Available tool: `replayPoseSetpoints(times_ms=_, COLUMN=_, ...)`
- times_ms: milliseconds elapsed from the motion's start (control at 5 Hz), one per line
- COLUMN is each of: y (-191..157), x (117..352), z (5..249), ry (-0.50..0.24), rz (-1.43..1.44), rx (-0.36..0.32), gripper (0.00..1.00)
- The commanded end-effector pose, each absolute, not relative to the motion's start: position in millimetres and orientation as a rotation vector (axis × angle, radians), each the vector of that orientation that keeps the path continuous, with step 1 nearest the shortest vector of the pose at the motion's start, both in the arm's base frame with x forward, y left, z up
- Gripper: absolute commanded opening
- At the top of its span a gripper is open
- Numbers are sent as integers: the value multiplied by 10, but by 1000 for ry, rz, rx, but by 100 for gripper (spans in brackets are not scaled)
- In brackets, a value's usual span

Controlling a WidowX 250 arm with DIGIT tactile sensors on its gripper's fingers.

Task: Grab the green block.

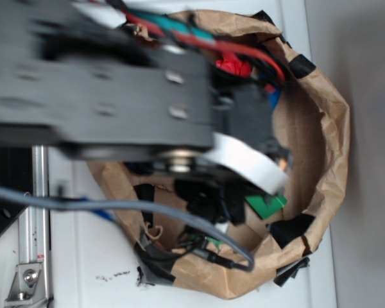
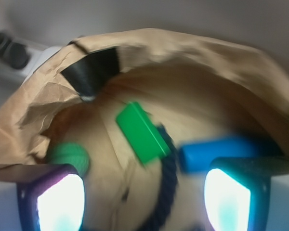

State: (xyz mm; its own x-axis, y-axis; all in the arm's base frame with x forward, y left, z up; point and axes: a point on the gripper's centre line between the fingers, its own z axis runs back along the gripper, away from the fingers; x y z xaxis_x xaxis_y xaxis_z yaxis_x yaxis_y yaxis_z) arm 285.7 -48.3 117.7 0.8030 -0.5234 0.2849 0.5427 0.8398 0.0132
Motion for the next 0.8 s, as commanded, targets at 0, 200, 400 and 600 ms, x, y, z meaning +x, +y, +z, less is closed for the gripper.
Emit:
replayPoseSetpoints(times_ms=0, y=-633, x=2974, z=714, ry=-304, rz=-776, rx=-7, gripper=100)
replayPoseSetpoints(times_ms=200, y=-620, x=3107, z=417, ry=-278, rz=-825, rx=9, gripper=100)
replayPoseSetpoints(times_ms=400, y=-652, x=3154, z=262, ry=-287, rz=-875, rx=-18, gripper=100)
replayPoseSetpoints(times_ms=600, y=-774, x=3119, z=198, ry=-321, rz=-903, rx=-35, gripper=0)
